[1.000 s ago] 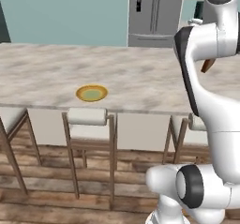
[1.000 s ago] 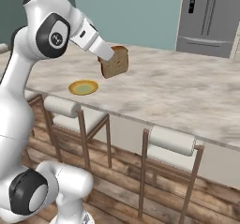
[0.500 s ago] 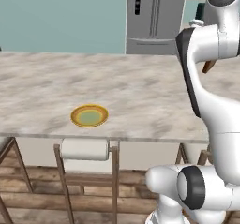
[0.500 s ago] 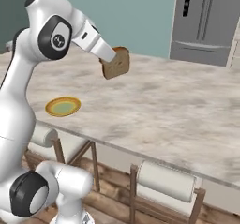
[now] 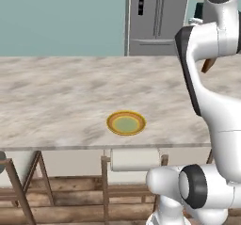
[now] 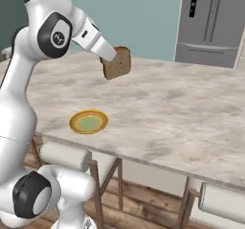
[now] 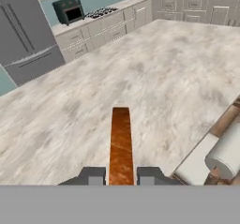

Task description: Start the toaster. Once the lever pops up, take the bread to the plate on the dining counter.

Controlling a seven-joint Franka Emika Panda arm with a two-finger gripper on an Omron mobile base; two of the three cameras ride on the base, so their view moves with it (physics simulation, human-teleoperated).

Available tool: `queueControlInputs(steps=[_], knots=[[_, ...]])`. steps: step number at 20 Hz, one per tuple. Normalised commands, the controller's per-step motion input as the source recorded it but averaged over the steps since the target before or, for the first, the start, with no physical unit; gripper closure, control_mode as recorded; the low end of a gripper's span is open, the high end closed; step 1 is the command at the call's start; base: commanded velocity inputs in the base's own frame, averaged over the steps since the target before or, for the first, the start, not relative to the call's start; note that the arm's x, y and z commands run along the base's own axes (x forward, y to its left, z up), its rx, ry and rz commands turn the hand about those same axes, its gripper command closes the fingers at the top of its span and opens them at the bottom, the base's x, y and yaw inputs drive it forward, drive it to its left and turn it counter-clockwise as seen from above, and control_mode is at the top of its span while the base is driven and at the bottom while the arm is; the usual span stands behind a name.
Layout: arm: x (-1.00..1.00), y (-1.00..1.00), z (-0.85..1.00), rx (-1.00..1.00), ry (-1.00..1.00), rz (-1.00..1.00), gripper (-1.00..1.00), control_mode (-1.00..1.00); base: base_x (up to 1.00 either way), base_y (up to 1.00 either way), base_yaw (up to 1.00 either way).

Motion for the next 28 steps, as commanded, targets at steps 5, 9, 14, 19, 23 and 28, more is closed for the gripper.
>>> queueControlInputs(steps=[5, 9, 14, 19, 23, 28], knots=[[0.0, 0.0, 0.0, 0.0, 0.0, 0.0, 1.0, 1.0, 0.35, 0.8, -0.27], [0.0, 0.0, 0.0, 0.0, 0.0, 0.0, 1.0, 1.0, 0.43, 0.72, -0.26], [0.1, 0.0, -0.06, 0.01, 0.0, 0.0, 1.0, -1.0, 0.42, 0.23, -0.06], [0.51, -0.01, -0.56, 0.09, -0.04, 0.15, 1.0, -1.0, 0.0, 0.0, 0.0], [0.45, 0.0, -0.74, 0.1, -0.11, 0.36, 1.0, -1.0, 0.0, 0.0, 0.0], [0.41, 0.0, -0.64, 0.09, -0.03, 0.4, 1.0, -1.0, 0.0, 0.0, 0.0]])
